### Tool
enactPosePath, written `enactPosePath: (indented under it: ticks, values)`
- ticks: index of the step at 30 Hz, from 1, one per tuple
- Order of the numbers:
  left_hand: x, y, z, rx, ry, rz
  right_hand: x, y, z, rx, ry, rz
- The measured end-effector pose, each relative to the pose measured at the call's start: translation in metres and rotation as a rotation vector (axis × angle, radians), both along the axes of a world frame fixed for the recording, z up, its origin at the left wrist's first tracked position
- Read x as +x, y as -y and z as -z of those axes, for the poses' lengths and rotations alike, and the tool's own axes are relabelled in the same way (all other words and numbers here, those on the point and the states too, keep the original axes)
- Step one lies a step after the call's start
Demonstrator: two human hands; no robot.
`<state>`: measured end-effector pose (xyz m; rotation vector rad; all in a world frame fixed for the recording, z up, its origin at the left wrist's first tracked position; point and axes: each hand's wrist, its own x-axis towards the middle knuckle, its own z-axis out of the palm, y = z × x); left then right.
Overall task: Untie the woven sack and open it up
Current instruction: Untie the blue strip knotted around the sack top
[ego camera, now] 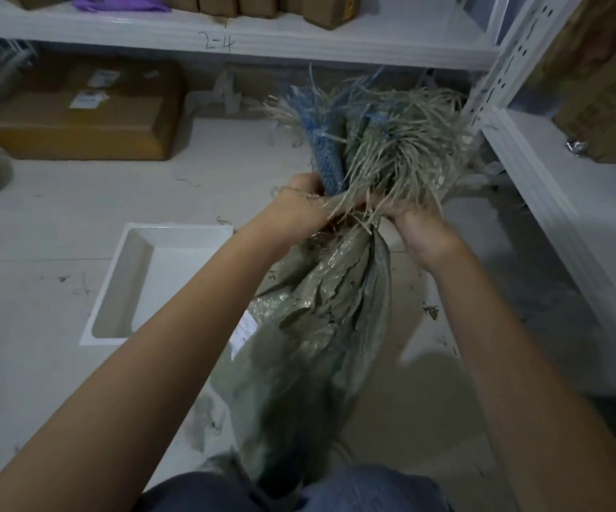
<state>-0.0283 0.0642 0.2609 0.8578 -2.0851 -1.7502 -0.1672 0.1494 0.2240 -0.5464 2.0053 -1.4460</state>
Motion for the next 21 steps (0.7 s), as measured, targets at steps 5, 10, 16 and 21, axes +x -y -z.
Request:
enactPosePath:
  ticks: [5,10,16,21]
  values:
    - [-0.003,0.009,0.005,-0.017,-0.050,-0.108,0.021,0.011,-0.016,-0.136,-0.011,-0.098]
    - [-0.003,0.014,0.004,0.038,-0.171,-0.276,0.028,0.017,-0.014,-0.059,0.011,-0.084]
    - [-0.002,0.015,0.000,-0.145,-0.221,-0.608,0.048,0.005,-0.018,-0.061,-0.292,-0.215]
    - [-0.009,0.012,-0.007,-0.149,-0.280,-0.667,0.052,0.008,-0.023,-0.125,-0.288,-0.270]
